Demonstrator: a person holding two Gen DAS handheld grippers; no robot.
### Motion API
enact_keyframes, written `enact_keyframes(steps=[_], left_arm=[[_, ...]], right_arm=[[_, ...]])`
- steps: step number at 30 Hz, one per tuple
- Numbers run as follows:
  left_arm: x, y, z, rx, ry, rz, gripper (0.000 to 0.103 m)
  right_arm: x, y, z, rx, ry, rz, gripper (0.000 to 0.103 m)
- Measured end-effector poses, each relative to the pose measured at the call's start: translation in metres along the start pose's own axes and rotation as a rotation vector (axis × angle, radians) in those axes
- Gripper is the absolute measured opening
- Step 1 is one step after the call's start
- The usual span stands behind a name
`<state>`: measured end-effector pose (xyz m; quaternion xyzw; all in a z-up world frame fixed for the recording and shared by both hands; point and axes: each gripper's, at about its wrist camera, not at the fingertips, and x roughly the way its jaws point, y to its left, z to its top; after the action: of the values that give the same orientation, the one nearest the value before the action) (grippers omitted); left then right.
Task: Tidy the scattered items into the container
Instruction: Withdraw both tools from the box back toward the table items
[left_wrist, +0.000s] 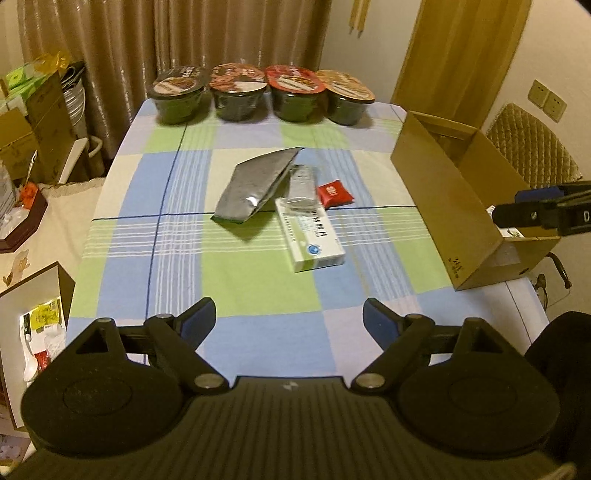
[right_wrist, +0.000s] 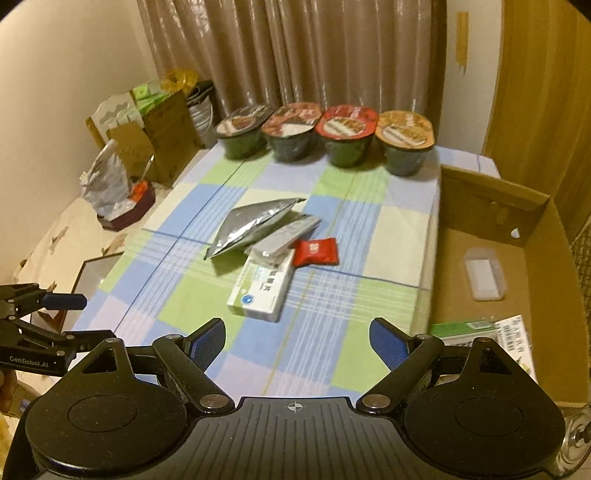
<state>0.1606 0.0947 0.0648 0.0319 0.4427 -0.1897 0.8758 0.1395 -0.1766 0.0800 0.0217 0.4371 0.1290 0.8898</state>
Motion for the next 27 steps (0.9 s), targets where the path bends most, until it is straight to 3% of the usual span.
enact_keyframes(steps=[15,27], left_arm=[[0.036,0.04,0.011,-0.001,0.021,0.015,0.085],[0.094,0.066,0.04,0.093,0.063,0.018,0.086]], right_arm=[[0.09,0.029,0.001,0.014,0.113,0.001,0.09],[0.185,0.04,0.025,0.065,0.163,0.006,0.091]])
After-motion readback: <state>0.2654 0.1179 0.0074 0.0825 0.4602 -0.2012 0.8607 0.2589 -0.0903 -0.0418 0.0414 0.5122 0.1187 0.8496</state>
